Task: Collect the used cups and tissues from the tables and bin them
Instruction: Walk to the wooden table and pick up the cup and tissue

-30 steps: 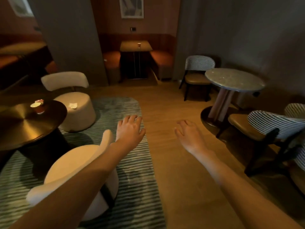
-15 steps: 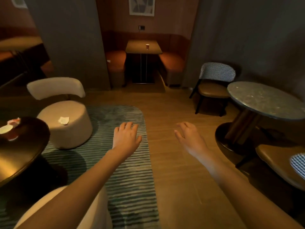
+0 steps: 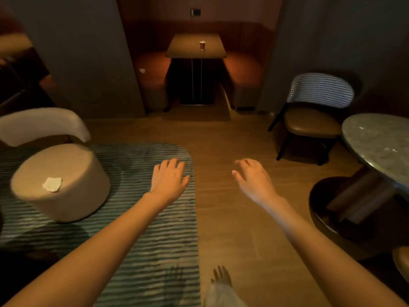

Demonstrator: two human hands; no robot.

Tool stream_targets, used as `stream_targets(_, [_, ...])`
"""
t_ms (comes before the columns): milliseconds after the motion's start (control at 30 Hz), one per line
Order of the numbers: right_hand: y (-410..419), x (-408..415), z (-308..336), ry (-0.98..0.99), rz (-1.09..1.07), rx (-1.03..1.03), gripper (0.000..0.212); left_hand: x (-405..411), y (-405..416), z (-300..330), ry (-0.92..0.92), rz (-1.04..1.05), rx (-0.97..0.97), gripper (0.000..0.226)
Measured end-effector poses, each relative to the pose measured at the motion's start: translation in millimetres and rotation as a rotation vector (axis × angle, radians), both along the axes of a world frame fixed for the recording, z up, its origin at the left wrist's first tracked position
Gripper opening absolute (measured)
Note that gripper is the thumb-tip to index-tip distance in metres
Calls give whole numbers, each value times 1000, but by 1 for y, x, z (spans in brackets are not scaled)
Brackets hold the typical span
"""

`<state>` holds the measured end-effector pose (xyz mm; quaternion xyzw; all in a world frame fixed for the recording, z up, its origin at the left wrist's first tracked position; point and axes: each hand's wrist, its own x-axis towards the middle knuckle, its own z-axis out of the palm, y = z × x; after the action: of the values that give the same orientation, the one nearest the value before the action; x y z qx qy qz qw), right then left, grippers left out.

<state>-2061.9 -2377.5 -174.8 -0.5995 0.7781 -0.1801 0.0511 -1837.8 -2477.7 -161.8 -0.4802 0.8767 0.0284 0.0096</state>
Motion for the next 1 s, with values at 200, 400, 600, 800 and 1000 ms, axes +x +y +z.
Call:
stream_targets(200, [-139,-102,19,11,23,-21,43,-103,-128,18,27,26,-52,52])
stream_targets(400, [-272,-180,-21,-20,60,68,45,-177,-266,-14,-13,74,-3,52])
stream_targets(600, [-446,-269,-5,20,-2,24,46,-255,-445,-11,72,92,-54,52])
stream_targets(800, [-589,-333,6,-8,-40,-39,45,-332,-585,-5,84,81,-33,51])
stream_targets(1000, [-723,-389,-33,-30,12,108,45,-391,-720,-43,57,109,7,51])
